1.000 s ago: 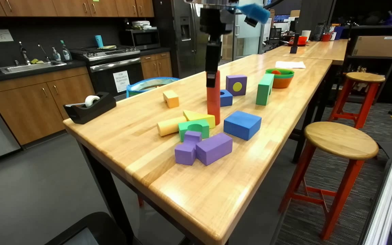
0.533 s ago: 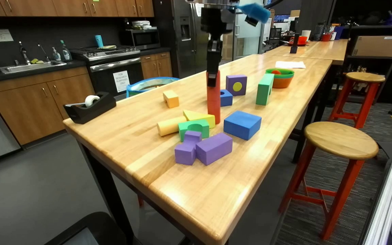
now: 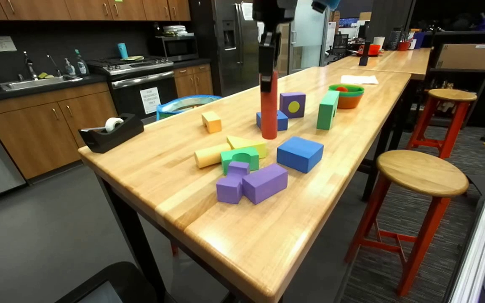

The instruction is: Put the orange block in the blue block

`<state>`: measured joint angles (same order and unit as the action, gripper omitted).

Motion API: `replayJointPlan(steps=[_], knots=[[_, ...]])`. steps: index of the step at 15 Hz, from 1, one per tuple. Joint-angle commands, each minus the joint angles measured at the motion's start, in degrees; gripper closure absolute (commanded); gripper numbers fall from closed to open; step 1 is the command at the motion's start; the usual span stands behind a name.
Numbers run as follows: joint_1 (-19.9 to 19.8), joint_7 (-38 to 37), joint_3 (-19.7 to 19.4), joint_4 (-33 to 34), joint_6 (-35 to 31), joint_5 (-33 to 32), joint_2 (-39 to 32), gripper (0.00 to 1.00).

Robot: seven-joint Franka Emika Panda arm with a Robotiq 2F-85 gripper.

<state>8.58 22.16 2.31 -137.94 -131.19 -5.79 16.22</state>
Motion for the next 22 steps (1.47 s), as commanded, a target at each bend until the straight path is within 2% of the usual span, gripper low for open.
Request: replayJointPlan(steps=[1,5,11,17,22], knots=[[-2.0,-8.31,2.12,-2.39,0.98,-4.45,8.28,0.85],[-5.07,-18.62,2.96,-1.48,1.73,-7.11,11.48,0.85],[-9.33,-31.17,3.1,-0.88,2.31,-5.55,11.62,0.85],[-9.41,-36.29,3.26,-2.32,0.47,-4.08,11.46,0.85],[-9.74,-40.77,4.86,-1.52,-0.69,-3.58,9.54,0.85]])
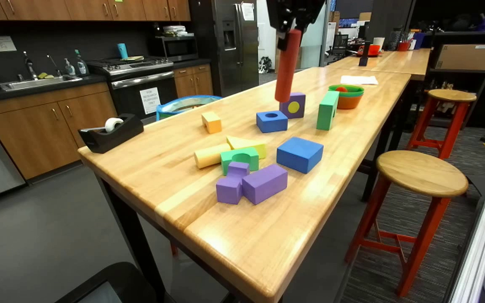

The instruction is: Put the orange block in the blue block

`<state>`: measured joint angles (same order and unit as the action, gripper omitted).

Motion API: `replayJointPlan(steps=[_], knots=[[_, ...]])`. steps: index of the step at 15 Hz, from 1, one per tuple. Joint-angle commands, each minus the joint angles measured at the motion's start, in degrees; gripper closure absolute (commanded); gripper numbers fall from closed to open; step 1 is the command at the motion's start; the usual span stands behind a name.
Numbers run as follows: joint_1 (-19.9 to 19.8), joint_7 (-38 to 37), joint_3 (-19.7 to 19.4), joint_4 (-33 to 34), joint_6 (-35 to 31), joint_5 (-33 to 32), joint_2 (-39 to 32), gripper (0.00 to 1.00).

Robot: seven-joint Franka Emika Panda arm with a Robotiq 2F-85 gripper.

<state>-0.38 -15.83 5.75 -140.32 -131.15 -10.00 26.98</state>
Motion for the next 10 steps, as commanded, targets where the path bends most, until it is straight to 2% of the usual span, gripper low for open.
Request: replayJointPlan(steps=[1,10], knots=[[-0.84,-3.52,1.65,1.5,-0.56,0.69,-1.58,0.85],[-1.96,-5.31,0.72,6.19,0.55,2.13,-2.63,0.85]])
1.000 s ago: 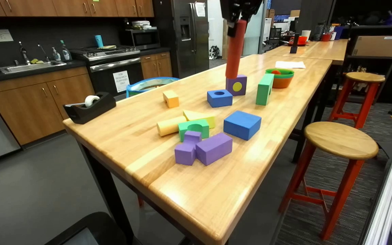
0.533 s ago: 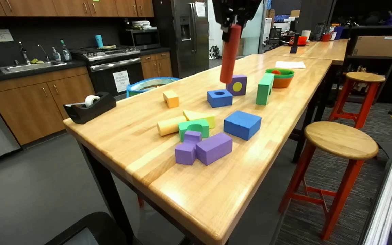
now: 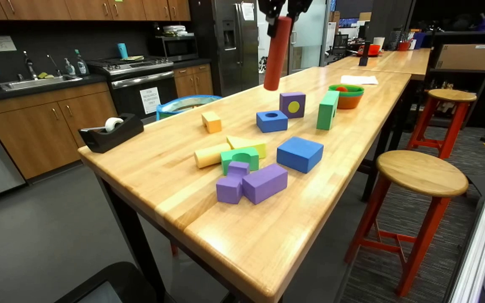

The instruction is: Put the orange block in the blue block

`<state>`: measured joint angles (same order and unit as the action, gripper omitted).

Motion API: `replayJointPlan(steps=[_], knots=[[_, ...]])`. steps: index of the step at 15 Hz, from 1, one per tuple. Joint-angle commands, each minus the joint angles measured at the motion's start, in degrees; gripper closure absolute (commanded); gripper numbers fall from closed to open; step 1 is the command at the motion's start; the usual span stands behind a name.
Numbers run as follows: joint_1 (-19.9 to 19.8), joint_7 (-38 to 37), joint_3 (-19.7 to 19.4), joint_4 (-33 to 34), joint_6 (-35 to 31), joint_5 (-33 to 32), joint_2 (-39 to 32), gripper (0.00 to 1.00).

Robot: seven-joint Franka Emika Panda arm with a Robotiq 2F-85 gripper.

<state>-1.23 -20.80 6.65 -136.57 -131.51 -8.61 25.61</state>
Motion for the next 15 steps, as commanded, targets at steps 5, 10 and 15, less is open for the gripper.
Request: replayJointPlan(steps=[5,10,15], knots=[[-2.57,0.55,-1.63,3.93,1.15,0.56,-1.99,0.85],[-3.61,1.08,-2.49,3.88,0.63,0.04,-3.59,0.85],[-3.4,2.2,-3.73,3.18,-0.91,0.92,-5.13,0.85]])
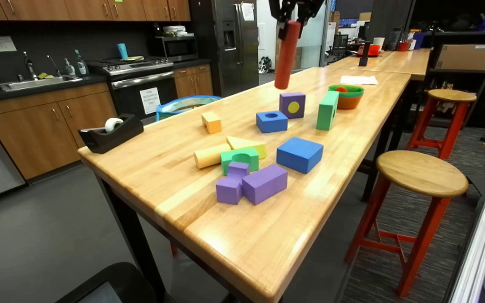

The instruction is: Put the orange block in the blue block

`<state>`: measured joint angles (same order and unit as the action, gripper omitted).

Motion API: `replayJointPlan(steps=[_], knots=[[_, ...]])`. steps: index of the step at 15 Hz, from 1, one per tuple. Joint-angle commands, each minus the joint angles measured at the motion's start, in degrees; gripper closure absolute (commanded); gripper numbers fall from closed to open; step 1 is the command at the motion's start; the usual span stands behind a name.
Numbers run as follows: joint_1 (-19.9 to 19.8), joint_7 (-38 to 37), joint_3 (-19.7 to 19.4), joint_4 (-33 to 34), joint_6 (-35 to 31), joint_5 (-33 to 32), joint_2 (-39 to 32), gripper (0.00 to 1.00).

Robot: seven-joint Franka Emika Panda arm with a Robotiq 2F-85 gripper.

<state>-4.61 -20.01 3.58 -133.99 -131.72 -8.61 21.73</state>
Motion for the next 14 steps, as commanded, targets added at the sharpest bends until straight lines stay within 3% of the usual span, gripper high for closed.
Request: replayJointPlan(steps=[1,14], knots=[[-0.06,1.42,-0.78,0.41,-0.93,0.88,-1.44,0.85],[0.46,4.46,-3.29,-4.75,-10.16,6.79,-4.53,0.85]])
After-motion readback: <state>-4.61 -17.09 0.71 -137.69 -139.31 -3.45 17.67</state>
